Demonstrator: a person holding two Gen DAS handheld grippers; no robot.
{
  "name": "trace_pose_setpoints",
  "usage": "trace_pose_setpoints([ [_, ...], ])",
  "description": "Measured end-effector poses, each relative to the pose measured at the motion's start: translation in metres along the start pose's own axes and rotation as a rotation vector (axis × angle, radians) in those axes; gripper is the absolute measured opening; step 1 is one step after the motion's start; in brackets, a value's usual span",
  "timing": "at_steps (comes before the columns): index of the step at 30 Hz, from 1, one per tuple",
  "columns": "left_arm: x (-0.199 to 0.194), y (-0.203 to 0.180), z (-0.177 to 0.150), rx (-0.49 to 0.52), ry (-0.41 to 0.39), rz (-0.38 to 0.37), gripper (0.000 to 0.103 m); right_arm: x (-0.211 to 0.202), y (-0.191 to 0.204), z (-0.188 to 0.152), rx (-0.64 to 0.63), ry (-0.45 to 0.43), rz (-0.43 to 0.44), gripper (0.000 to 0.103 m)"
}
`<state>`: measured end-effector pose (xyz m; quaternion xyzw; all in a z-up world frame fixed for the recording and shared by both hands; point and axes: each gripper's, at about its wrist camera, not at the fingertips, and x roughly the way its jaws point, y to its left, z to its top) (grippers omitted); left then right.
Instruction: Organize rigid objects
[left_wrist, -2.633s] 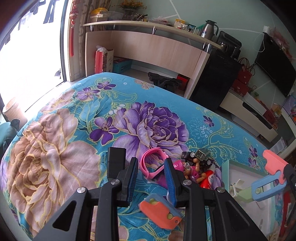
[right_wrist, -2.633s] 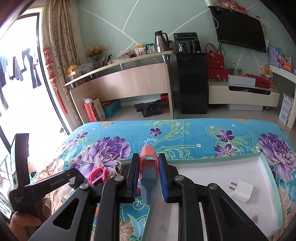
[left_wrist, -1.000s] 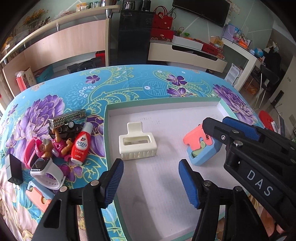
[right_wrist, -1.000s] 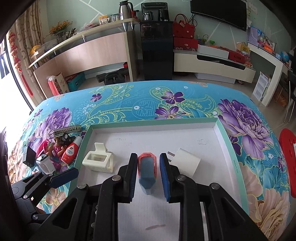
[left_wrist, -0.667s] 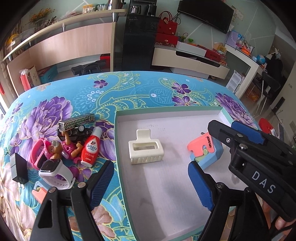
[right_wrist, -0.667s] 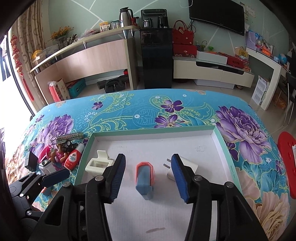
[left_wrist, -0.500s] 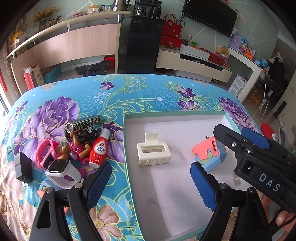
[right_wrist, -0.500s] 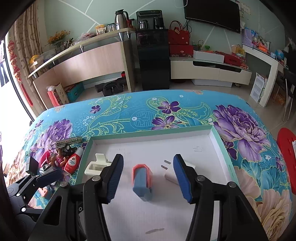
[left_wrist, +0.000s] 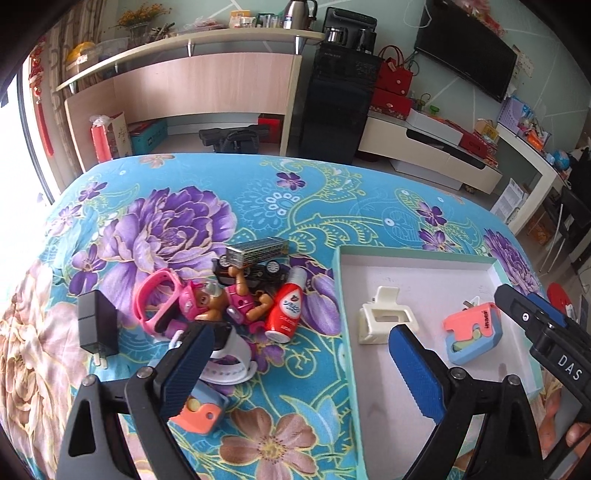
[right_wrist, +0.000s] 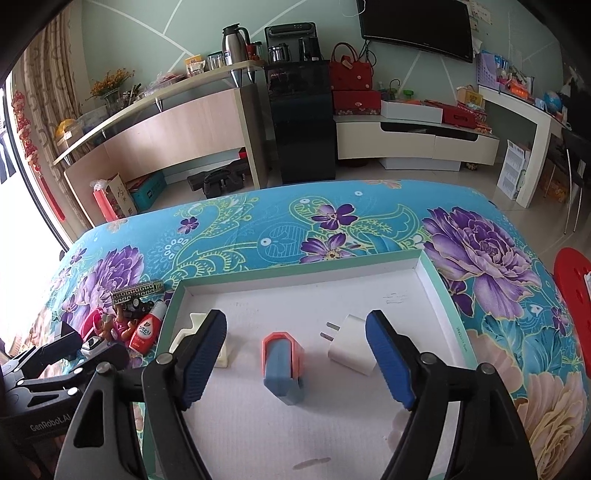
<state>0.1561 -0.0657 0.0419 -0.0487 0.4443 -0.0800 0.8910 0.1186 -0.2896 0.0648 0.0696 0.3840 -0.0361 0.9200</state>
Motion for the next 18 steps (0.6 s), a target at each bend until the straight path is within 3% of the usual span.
trace_pose_setpoints([
  [10, -0.018, 0.074, 0.003, -0.229, -0.056, 0.105, 0.097, -0.006, -0.017, 0.002, 0.081, -0.020, -0.025, 0.078],
  [18, -0.018, 0.094, 0.000, -0.291, -0.053, 0.121, 0.097, -0.015, -0.037, 0.005, 0.173, -0.055, -0.058, 0.078],
])
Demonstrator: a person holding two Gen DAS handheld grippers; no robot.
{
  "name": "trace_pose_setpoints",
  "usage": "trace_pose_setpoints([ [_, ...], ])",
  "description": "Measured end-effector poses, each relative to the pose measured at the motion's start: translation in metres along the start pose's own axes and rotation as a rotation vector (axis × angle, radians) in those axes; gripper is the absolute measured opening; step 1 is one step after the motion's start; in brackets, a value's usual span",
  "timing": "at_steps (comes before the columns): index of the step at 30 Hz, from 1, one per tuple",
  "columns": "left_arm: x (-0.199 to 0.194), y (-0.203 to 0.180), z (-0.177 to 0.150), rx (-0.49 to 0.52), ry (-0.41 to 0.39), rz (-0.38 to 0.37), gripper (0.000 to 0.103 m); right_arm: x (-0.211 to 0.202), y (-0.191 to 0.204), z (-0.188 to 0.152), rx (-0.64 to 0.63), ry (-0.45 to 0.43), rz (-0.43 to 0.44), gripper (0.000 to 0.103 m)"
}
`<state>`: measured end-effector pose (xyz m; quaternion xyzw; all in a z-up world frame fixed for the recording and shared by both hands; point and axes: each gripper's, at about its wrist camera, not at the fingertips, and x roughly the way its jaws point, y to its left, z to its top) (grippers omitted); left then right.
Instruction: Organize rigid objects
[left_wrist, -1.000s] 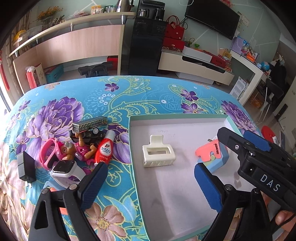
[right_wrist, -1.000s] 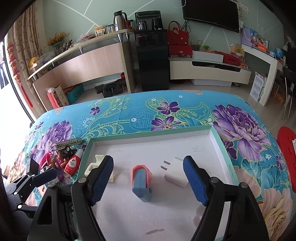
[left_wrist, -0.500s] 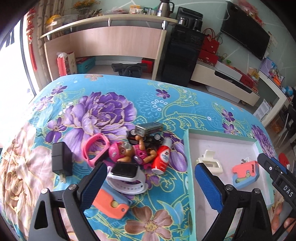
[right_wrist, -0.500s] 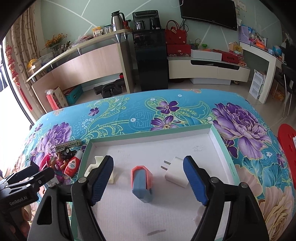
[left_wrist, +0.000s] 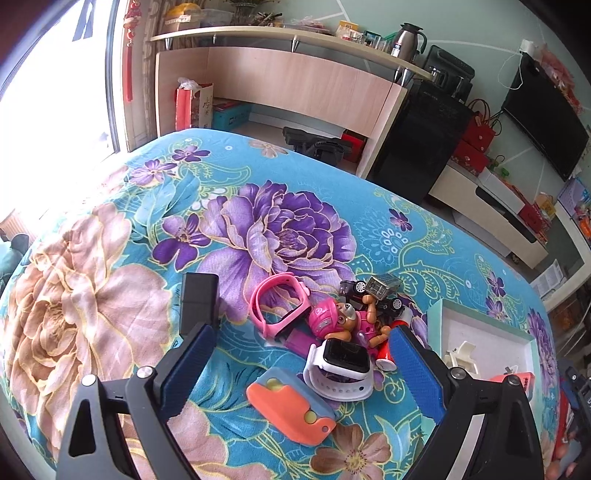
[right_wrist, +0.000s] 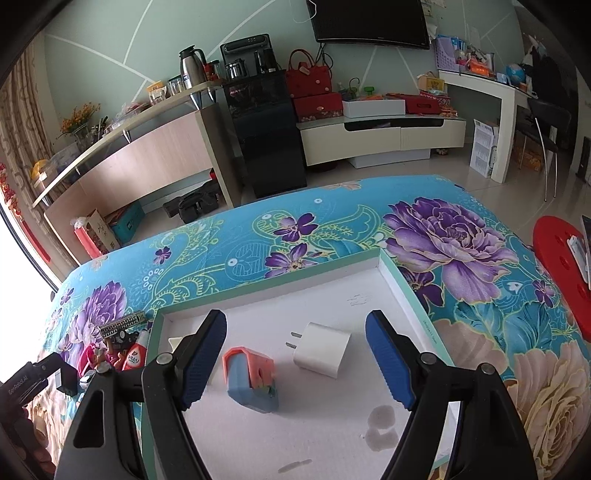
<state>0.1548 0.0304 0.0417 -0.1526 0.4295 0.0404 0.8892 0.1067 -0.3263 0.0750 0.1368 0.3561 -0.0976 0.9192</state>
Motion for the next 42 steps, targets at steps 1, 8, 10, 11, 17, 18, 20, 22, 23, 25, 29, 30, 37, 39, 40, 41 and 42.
trace_pose_setpoints([
  [1, 0.000, 0.002, 0.000, -0.006, -0.001, 0.000, 0.097, 0.000, -0.002, 0.000, 0.012, -0.001, 0.000, 0.078],
  [8, 0.007, 0.013, 0.000, -0.031, 0.012, 0.019, 0.097, 0.005, 0.009, -0.002, -0.005, 0.019, 0.011, 0.078],
  [10, 0.011, 0.020, -0.001, -0.048, 0.025, 0.034, 0.097, 0.008, 0.016, -0.004, -0.027, 0.031, 0.021, 0.078],
  [11, 0.013, 0.023, -0.001, -0.058, 0.030, 0.043, 0.097, 0.008, 0.020, -0.005, -0.040, 0.033, 0.028, 0.078],
  [17, 0.014, 0.044, 0.001, -0.092, 0.008, 0.120, 0.097, 0.013, 0.053, -0.013, -0.120, 0.054, 0.098, 0.078],
  [18, 0.016, 0.046, 0.000, -0.094, 0.009, 0.129, 0.097, 0.013, 0.059, -0.015, -0.138, 0.056, 0.108, 0.078],
  [20, 0.021, 0.051, 0.000, -0.097, 0.011, 0.150, 0.095, 0.014, 0.070, -0.018, -0.165, 0.058, 0.124, 0.078],
  [22, 0.026, 0.055, 0.000, -0.099, 0.020, 0.174, 0.089, 0.013, 0.079, -0.021, -0.181, 0.061, 0.152, 0.078],
  [23, 0.028, 0.056, 0.000, -0.102, 0.021, 0.174, 0.087, 0.013, 0.084, -0.022, -0.187, 0.060, 0.172, 0.078],
  [25, 0.033, 0.057, 0.001, -0.108, 0.032, 0.166, 0.086, 0.012, 0.096, -0.026, -0.205, 0.059, 0.216, 0.078],
  [29, 0.038, 0.053, 0.002, -0.085, 0.028, 0.167, 0.078, 0.013, 0.131, -0.038, -0.282, 0.067, 0.321, 0.078],
  [30, 0.040, 0.053, 0.002, -0.082, 0.033, 0.171, 0.077, 0.014, 0.140, -0.043, -0.301, 0.074, 0.351, 0.078],
  [37, 0.046, 0.063, 0.003, -0.101, 0.050, 0.161, 0.059, 0.031, 0.203, -0.079, -0.438, 0.151, 0.447, 0.078],
  [39, 0.048, 0.066, 0.003, -0.104, 0.054, 0.158, 0.055, 0.039, 0.212, -0.086, -0.452, 0.175, 0.445, 0.078],
  [40, 0.048, 0.068, 0.003, -0.107, 0.056, 0.155, 0.054, 0.044, 0.215, -0.089, -0.454, 0.188, 0.447, 0.078],
  [41, 0.049, 0.069, 0.003, -0.110, 0.056, 0.150, 0.052, 0.048, 0.218, -0.092, -0.456, 0.199, 0.444, 0.078],
  [42, 0.050, 0.070, 0.003, -0.113, 0.059, 0.146, 0.051, 0.052, 0.221, -0.095, -0.460, 0.209, 0.439, 0.077],
])
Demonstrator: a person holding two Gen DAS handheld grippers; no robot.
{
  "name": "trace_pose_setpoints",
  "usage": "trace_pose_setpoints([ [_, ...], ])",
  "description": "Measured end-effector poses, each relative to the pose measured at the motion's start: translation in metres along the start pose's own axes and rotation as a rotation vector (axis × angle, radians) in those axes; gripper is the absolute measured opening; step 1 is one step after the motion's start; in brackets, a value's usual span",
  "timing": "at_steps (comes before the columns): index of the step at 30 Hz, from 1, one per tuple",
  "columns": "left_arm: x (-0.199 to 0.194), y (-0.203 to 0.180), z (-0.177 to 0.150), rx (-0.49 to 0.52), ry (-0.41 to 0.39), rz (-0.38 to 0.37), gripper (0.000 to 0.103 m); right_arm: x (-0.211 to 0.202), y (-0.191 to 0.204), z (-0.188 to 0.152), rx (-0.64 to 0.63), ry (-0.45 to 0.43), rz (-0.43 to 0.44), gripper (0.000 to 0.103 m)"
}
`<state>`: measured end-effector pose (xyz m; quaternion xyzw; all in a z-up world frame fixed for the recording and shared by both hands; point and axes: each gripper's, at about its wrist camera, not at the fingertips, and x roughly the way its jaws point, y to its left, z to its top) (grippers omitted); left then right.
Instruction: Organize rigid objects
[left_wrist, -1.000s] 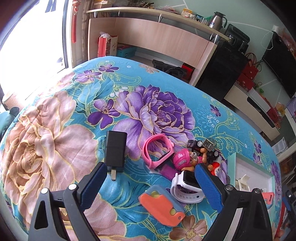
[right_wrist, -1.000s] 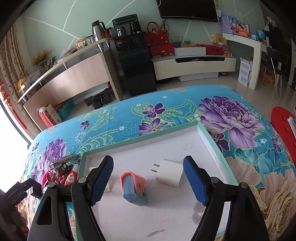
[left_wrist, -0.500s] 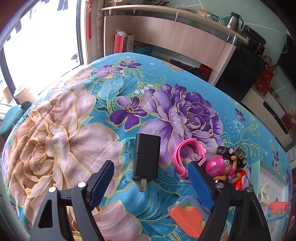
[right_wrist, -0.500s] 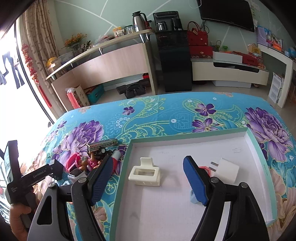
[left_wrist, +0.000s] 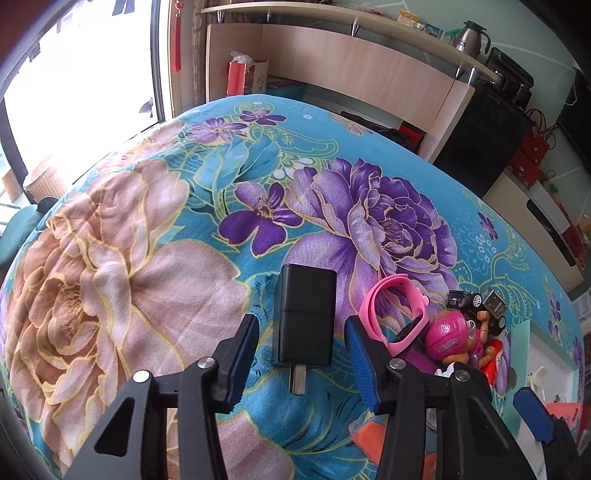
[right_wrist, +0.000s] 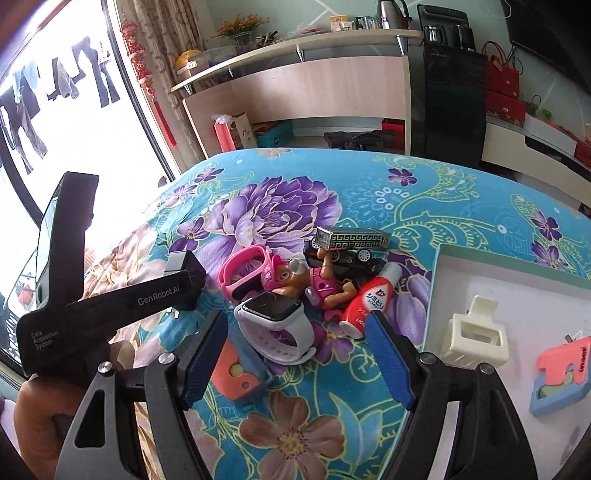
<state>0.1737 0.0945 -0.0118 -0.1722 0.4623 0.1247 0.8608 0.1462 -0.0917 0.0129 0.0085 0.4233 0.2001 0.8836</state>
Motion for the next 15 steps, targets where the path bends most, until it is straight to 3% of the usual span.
trace_pose_setpoints([
  [9, 0.006, 0.000, -0.002, 0.010, 0.015, -0.013, 0.034, 0.029, 0.008, -0.005, 0.007, 0.049, 0.014, 0.070],
  [10, 0.005, 0.000, -0.002, 0.011, 0.014, -0.014, 0.033, 0.030, 0.010, -0.005, 0.005, 0.048, 0.019, 0.062],
  [12, 0.003, 0.001, -0.001, 0.009, 0.009, -0.021, 0.032, 0.031, 0.013, -0.005, -0.006, 0.047, 0.010, 0.056],
  [14, 0.001, 0.000, -0.001, 0.012, 0.004, -0.026, 0.032, 0.030, 0.013, -0.005, -0.011, 0.043, -0.004, 0.041],
  [15, -0.001, -0.001, -0.001, 0.016, 0.001, -0.027, 0.032, 0.029, 0.011, -0.005, -0.002, 0.041, 0.005, 0.026],
])
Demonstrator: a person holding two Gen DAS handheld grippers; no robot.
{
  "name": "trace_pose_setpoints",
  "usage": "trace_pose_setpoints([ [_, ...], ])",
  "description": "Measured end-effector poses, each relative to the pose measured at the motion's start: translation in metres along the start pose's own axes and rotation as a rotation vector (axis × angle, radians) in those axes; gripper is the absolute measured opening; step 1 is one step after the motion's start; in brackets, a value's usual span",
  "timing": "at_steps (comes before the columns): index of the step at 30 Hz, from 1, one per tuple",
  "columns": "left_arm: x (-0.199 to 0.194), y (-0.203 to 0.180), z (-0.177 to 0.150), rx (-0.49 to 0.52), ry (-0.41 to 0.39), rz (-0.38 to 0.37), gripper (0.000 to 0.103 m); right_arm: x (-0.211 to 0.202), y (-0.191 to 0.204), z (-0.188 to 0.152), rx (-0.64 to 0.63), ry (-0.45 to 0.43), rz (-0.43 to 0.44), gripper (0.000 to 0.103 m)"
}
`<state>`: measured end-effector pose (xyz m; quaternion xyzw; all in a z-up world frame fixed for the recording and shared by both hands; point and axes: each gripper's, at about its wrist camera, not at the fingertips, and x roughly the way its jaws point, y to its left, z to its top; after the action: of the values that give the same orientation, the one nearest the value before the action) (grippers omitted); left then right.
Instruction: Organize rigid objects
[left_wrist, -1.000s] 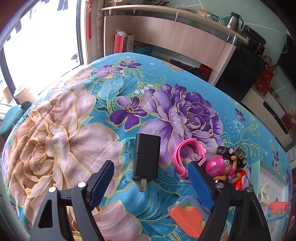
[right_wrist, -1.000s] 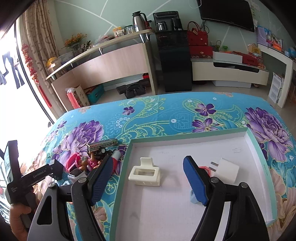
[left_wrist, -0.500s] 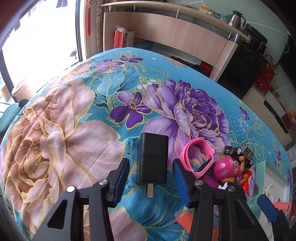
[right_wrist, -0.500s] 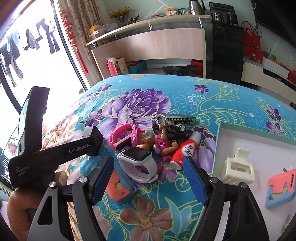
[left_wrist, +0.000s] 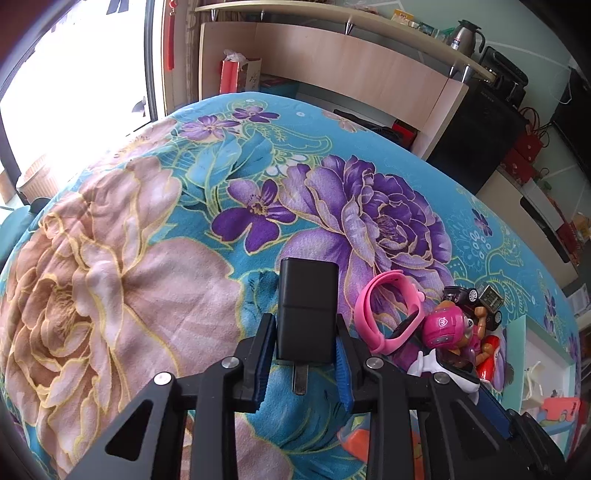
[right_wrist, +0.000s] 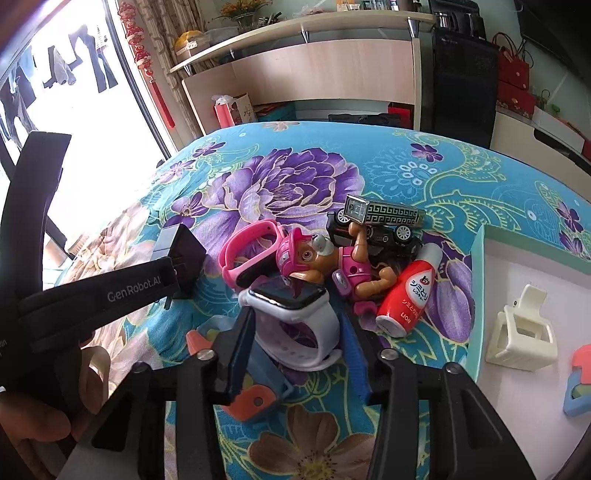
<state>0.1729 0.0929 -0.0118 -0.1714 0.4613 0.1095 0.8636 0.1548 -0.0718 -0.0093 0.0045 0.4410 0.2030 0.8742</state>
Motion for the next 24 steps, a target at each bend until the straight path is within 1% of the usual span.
trace_pose_setpoints([
  [1, -0.002, -0.001, 0.000, 0.004, -0.004, 0.000, 0.032, -0.001, -0.002, 0.000, 0.010, -0.003, 0.011, 0.021],
  [3, -0.005, -0.004, 0.000, 0.010, -0.010, -0.004, 0.032, -0.004, -0.005, 0.001, 0.019, -0.008, 0.015, 0.016],
  [7, -0.013, -0.007, 0.001, 0.011, -0.024, -0.017, 0.032, -0.015, -0.012, 0.003, 0.045, -0.042, 0.020, 0.016],
  [12, -0.036, -0.019, 0.004, 0.034, -0.074, -0.057, 0.032, -0.058, -0.032, 0.009, 0.083, -0.148, -0.007, 0.016],
  [14, -0.043, -0.029, 0.003, 0.056, -0.087, -0.085, 0.032, -0.075, -0.049, 0.009, 0.124, -0.187, -0.035, 0.016],
  [17, -0.052, -0.053, -0.001, 0.108, -0.089, -0.147, 0.032, -0.092, -0.079, 0.006, 0.205, -0.207, -0.091, 0.016],
  [20, -0.057, -0.082, -0.010, 0.178, -0.081, -0.197, 0.032, -0.102, -0.108, 0.001, 0.268, -0.202, -0.189, 0.016],
  [24, -0.061, -0.123, -0.029, 0.281, -0.052, -0.268, 0.032, -0.112, -0.143, -0.009, 0.366, -0.187, -0.258, 0.016],
])
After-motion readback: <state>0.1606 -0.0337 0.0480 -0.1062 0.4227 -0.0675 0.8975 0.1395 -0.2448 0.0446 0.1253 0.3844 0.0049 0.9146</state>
